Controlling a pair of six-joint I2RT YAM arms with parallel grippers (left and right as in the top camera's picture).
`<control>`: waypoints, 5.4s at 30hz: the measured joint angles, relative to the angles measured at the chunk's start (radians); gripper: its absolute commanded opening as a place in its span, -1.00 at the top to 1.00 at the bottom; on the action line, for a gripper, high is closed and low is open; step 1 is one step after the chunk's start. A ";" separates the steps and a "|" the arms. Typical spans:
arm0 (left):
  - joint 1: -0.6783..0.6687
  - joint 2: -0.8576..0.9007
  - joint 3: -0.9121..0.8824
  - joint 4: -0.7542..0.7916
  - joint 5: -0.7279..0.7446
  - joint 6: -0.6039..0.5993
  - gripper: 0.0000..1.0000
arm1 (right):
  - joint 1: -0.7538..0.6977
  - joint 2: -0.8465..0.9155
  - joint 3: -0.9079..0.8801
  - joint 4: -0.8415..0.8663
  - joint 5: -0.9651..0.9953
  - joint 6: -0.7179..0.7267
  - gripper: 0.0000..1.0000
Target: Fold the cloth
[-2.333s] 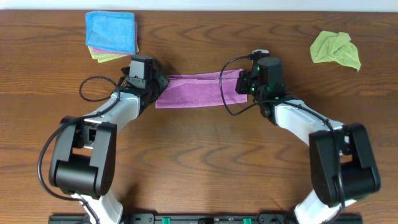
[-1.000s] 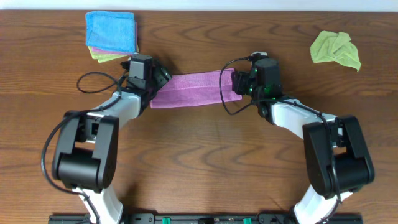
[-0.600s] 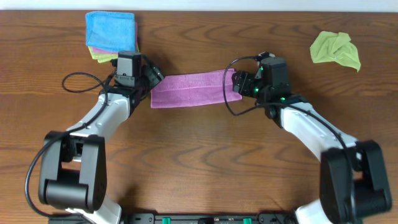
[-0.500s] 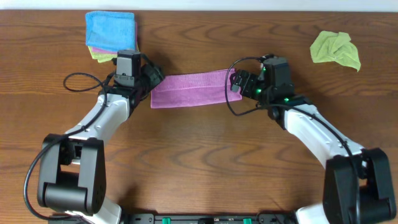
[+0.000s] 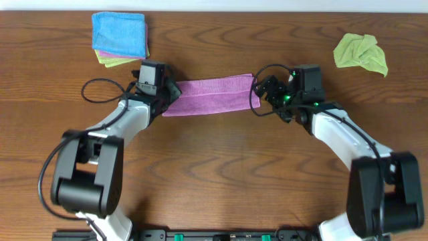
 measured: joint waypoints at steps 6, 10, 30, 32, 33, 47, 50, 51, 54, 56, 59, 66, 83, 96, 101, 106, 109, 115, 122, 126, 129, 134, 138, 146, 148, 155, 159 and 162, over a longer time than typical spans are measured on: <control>0.000 0.047 0.000 -0.005 -0.012 -0.012 0.88 | 0.000 0.068 0.000 0.053 -0.019 0.019 -0.98; 0.000 0.050 0.000 -0.013 -0.026 -0.013 0.88 | 0.000 0.100 0.000 0.072 -0.030 0.040 -0.98; 0.000 0.059 0.000 -0.011 -0.029 -0.013 0.88 | 0.030 0.262 0.025 0.336 -0.185 0.145 -0.16; 0.000 0.059 0.000 -0.011 -0.029 -0.014 0.88 | 0.036 0.275 0.024 0.358 -0.176 0.129 0.13; 0.000 0.059 0.000 -0.011 -0.029 -0.014 0.88 | 0.037 0.283 0.020 0.367 -0.172 0.127 0.29; 0.000 0.059 0.000 -0.013 -0.010 -0.015 0.88 | 0.036 0.299 0.005 0.577 -0.140 -0.003 0.98; 0.000 0.059 0.000 -0.013 -0.005 -0.015 0.88 | 0.036 0.292 0.005 0.577 -0.156 -0.029 0.97; 0.000 0.059 0.000 -0.013 -0.002 -0.015 0.88 | 0.036 0.285 0.005 0.577 -0.163 -0.035 0.98; 0.000 0.059 0.000 -0.013 0.011 -0.015 0.88 | 0.043 0.254 0.005 0.578 -0.179 -0.052 0.97; 0.000 0.059 0.000 -0.011 0.019 -0.015 0.88 | 0.060 0.232 0.005 0.580 -0.184 -0.060 0.97; 0.000 0.060 0.000 -0.011 0.034 -0.014 0.88 | 0.098 0.207 0.005 0.583 -0.192 -0.066 0.97; 0.000 0.067 0.011 -0.012 0.048 -0.008 0.88 | 0.197 0.187 0.005 0.583 -0.201 -0.074 0.97; 0.021 -0.035 0.027 -0.081 0.083 0.072 0.88 | 0.333 0.187 0.103 0.450 -0.187 -0.147 0.98; 0.093 -0.206 0.034 -0.207 0.040 0.126 0.88 | 0.406 0.187 0.114 0.426 -0.092 -0.172 0.98; 0.101 -0.233 0.034 -0.224 0.032 0.144 0.88 | 0.425 0.187 0.116 0.425 -0.055 -0.175 0.97; 0.100 -0.254 0.034 -0.248 0.031 0.150 0.88 | 0.435 0.193 0.151 0.418 -0.036 -0.178 0.97; 0.101 -0.256 0.034 -0.254 0.031 0.150 0.88 | 0.440 0.207 0.191 0.375 -0.032 -0.182 0.98; 0.100 -0.257 0.034 -0.258 0.031 0.151 0.88 | 0.458 0.254 0.264 0.295 -0.023 -0.207 0.97; 0.102 -0.283 0.034 -0.260 0.031 0.151 0.88 | 0.493 0.289 0.270 0.292 -0.011 -0.223 0.97; 0.113 -0.295 0.034 -0.268 0.031 0.151 0.88 | 0.499 0.308 0.274 0.298 -0.009 -0.225 0.97; 0.126 -0.299 0.034 -0.275 0.031 0.150 0.88 | 0.500 0.328 0.277 0.306 -0.003 -0.225 0.97; 0.133 -0.299 0.034 -0.294 0.031 0.151 0.88 | 0.504 0.357 0.282 0.338 0.008 -0.225 0.97; 0.133 -0.299 0.034 -0.297 0.032 0.151 0.89 | 0.516 0.378 0.303 0.341 0.010 -0.226 0.86; 0.133 -0.299 0.034 -0.301 0.031 0.151 0.88 | 0.541 0.386 0.351 0.346 0.003 -0.245 0.29; 0.133 -0.299 0.034 -0.300 0.031 0.151 0.88 | 0.542 0.386 0.356 0.348 -0.003 -0.246 0.23; 0.134 -0.300 0.034 -0.301 0.031 0.151 0.88 | 0.542 0.386 0.356 0.360 -0.055 -0.249 -0.07; 0.137 -0.311 0.034 -0.301 0.031 0.151 0.88 | 0.542 0.386 0.356 0.363 -0.076 -0.249 -0.05; 0.140 -0.326 0.034 -0.306 0.031 0.151 0.79 | 0.536 0.386 0.356 0.357 -0.089 -0.249 -0.05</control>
